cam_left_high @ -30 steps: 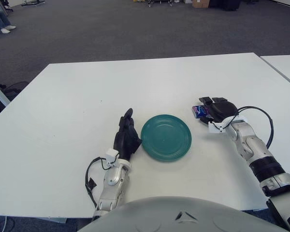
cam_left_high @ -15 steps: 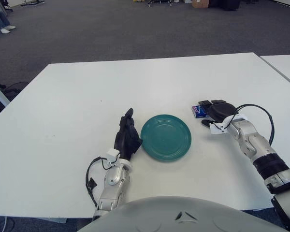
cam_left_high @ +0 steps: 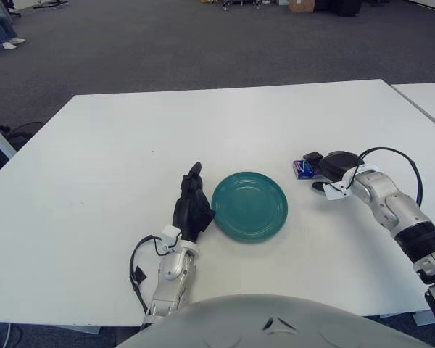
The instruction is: Put the gum into the plate.
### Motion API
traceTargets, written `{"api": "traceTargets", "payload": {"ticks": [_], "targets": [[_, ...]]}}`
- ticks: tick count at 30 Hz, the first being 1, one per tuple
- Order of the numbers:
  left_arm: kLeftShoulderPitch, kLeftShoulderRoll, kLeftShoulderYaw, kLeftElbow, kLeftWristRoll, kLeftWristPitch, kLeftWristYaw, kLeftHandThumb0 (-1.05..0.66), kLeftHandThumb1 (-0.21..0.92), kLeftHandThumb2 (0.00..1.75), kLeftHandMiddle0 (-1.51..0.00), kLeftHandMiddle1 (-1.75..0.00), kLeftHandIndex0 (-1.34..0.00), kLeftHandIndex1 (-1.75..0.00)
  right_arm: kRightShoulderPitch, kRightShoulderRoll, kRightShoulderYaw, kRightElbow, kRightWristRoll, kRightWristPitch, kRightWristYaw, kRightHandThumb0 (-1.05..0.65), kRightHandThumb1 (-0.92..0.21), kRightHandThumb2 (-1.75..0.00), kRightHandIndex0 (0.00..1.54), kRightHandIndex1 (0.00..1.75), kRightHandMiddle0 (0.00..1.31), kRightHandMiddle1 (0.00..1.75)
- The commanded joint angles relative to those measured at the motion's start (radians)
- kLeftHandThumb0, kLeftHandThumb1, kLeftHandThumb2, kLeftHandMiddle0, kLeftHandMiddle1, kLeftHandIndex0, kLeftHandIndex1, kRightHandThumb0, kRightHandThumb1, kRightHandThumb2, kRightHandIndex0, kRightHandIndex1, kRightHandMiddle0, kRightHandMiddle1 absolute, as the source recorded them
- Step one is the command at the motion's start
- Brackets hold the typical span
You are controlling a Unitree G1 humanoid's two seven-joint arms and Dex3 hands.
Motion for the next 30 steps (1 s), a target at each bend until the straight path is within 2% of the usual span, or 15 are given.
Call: {"api": "traceTargets", "payload": {"ticks": [1,4,7,10,11,14,20,26,30], "targets": [[0.003,-0.082,-0.018,-0.003,-0.008,0.030,0.018,-0.89,0.92,0.97,-0.08,0.00,0.00,-0.42,0.020,-0.018,0.032,0.010,-0.011,-0.006,0.047,-0.90,-0.92,-1.00,0.20,1.36,0.00,1.03],[0.007,-0.087,-0.019,-0.013,-0.014,0.038,0.025,-0.89,0.92,0.97,-0.09,-0.01,0.00,-0.41,0.023,-0.020,0.037,0.009,-0.020,-0.003,0.025,-0.88,-0.92,-0.97,0.19,1.55,0.00,1.17],[0.009,-0.087,-0.019,-0.017,-0.021,0.039,0.026,-0.88,0.92,0.96,-0.09,-0.01,0.00,-0.41,0.021,-0.019,0.044,0.020,-0.030,-0.007,-0.009,-0.84,-0.92,-0.93,0.37,1.68,0.01,1.33],[0.006,-0.085,-0.015,-0.015,-0.028,0.039,0.025,-0.88,0.92,0.96,-0.10,-0.01,0.00,-0.41,0.013,-0.010,0.053,0.061,-0.036,-0.026,-0.080,-0.81,-0.92,-0.91,0.55,1.72,0.06,1.48],[0.007,-0.084,-0.014,-0.017,-0.030,0.041,0.026,-0.88,0.92,0.95,-0.10,-0.01,0.00,-0.41,0.010,-0.007,0.056,0.078,-0.036,-0.034,-0.105,-0.80,-0.92,-0.89,0.61,1.73,0.14,1.58],[0.007,-0.084,-0.014,-0.017,-0.031,0.040,0.031,-0.88,0.92,0.95,-0.10,-0.01,0.00,-0.42,-0.014,0.019,0.082,0.194,-0.048,-0.062,-0.232,-0.76,-0.92,-0.84,0.69,1.74,0.29,1.69],[0.016,-0.079,-0.014,-0.031,-0.042,0.040,0.031,-0.86,0.92,0.95,-0.10,-0.01,0.00,-0.44,-0.075,0.084,0.119,0.425,-0.059,-0.106,-0.538,-0.68,-0.92,-0.78,0.82,1.75,0.49,1.74],[0.017,-0.073,-0.003,-0.029,-0.060,0.033,0.023,-0.86,0.92,0.97,-0.11,-0.01,0.00,-0.47,-0.136,0.149,0.139,0.615,-0.044,-0.117,-0.761,-0.62,-0.92,-0.76,0.91,1.75,0.60,1.75],[0.016,-0.065,0.008,-0.026,-0.073,0.026,0.016,-0.87,0.92,0.97,-0.12,-0.01,0.00,-0.48,-0.175,0.189,0.151,0.729,-0.027,-0.122,-0.854,-0.60,-0.92,-0.75,0.94,1.75,0.63,1.75]]}}
